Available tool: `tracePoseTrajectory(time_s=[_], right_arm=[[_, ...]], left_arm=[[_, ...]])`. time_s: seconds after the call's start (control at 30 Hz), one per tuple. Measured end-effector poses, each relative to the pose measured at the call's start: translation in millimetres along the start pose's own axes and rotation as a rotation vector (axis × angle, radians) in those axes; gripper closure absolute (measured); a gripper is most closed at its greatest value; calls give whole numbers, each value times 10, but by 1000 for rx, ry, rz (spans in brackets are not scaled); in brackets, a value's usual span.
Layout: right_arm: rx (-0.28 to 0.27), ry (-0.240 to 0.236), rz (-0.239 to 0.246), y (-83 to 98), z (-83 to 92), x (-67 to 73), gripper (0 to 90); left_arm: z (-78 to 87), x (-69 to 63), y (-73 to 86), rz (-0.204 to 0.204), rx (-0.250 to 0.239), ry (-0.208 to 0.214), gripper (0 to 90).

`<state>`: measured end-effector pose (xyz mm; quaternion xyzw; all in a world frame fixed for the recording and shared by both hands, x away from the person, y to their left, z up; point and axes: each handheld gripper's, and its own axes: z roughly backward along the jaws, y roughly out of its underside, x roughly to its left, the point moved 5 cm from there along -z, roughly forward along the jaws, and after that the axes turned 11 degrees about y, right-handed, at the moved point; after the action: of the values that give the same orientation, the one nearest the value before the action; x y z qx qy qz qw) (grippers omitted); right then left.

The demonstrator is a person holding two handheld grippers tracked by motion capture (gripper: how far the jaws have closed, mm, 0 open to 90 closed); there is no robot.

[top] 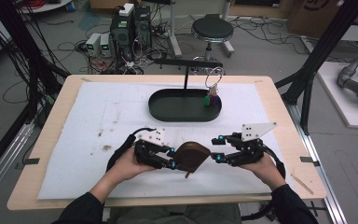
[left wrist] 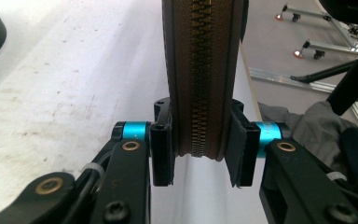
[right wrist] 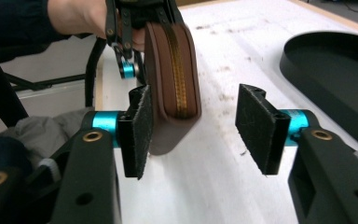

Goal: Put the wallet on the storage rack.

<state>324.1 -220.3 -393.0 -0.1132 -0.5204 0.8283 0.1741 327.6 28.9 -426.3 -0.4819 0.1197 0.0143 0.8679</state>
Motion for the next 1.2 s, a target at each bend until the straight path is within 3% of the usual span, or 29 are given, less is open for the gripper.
tracePoseTrajectory(time_s=[0.17, 0.27, 0.33, 0.37, 0.43, 0.47, 0.57, 0.7, 0.83, 0.93, 1.07, 1.2], right_arm=[[-5, -19, 11, -162, -86, 82, 420], [17, -40, 12, -232, -232, 147, 409], [39, -56, 16, -240, -307, 189, 432], [61, -65, 9, -237, -350, 214, 491], [61, -72, 35, -235, -380, 238, 628], [53, -71, 38, -237, -376, 241, 648], [3, -72, 28, -262, -323, 234, 669], [-86, -44, -11, -293, -244, 211, 676], [-164, -14, -38, -348, -169, 190, 677], [-181, -20, -49, -361, -172, 207, 676], [-188, -19, -48, -355, -186, 217, 669], [-159, -46, -54, -328, -180, 193, 616]], left_arm=[[-41, -14, -28, -16, 38, -2, 667], [-74, -28, -37, -30, 42, 2, 666], [-76, -36, -47, -40, 35, 3, 666], [-71, -39, -51, -41, 30, 5, 666], [-52, -42, -61, -50, 12, -1, 664], [-37, -44, -63, -55, -8, 5, 663], [12, -40, -80, -41, -115, 9, 625], [84, 15, -65, -3, -250, -2, 468], [34, 28, -38, 3, -286, 10, 439], [1, 27, -82, 0, -349, 31, 450], [28, 5, -99, -32, -361, 45, 598], [43, -35, -106, -64, -306, 44, 654]])
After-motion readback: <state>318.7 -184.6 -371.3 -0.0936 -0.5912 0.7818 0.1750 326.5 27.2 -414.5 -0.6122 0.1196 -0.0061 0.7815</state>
